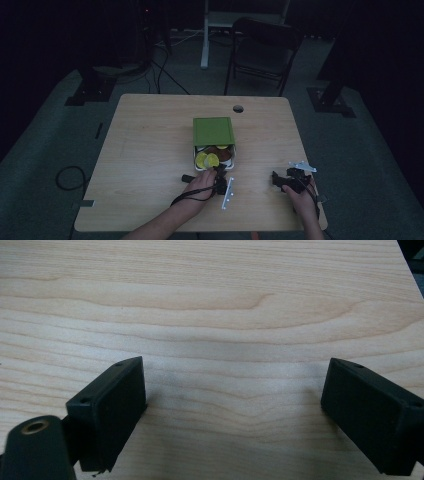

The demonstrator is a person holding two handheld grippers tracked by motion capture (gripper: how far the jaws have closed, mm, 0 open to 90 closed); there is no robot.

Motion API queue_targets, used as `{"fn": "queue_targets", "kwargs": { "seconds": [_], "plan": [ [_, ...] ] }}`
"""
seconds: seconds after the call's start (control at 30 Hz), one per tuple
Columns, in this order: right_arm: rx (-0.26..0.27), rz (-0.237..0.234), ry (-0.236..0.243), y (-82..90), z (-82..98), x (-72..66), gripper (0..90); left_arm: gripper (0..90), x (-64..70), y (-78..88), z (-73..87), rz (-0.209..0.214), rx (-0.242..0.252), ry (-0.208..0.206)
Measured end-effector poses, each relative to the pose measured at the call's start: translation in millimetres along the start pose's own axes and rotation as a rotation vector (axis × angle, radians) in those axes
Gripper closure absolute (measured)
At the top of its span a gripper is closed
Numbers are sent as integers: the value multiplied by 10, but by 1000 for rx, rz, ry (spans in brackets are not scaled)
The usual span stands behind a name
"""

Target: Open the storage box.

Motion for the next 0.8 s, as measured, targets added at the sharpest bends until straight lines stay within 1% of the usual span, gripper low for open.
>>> {"fn": "queue_targets", "kwargs": {
  "seconds": [0.5, 0.57, 0.7, 0.73, 0.8],
  "plan": [
    [0, 0, 0, 0, 0, 0, 104, 735, 115, 188, -54, 12, 3, -12],
    [0, 0, 0, 0, 0, 0, 104, 736, 135, 205, -62, 19, 1, -14],
    [0, 1, 0, 0, 0, 0, 104, 737, 167, 250, -80, 16, 9, -17],
    [0, 0, 0, 0, 0, 0, 104, 737, 178, 259, -81, 23, 8, -18],
    [0, 0, 0, 0, 0, 0, 104, 737, 187, 283, -84, 18, 13, -21]
  ]
}}
Point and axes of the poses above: each handheld gripper's, and its own axes: y roughly backward along the jaws, z roughly out of its underside, x roughly to its right, the point moved 7 cm from there along -y, roughly forward along the jaws, and after that the axes turned 7 degrees about -x, right-handed, at the moved point
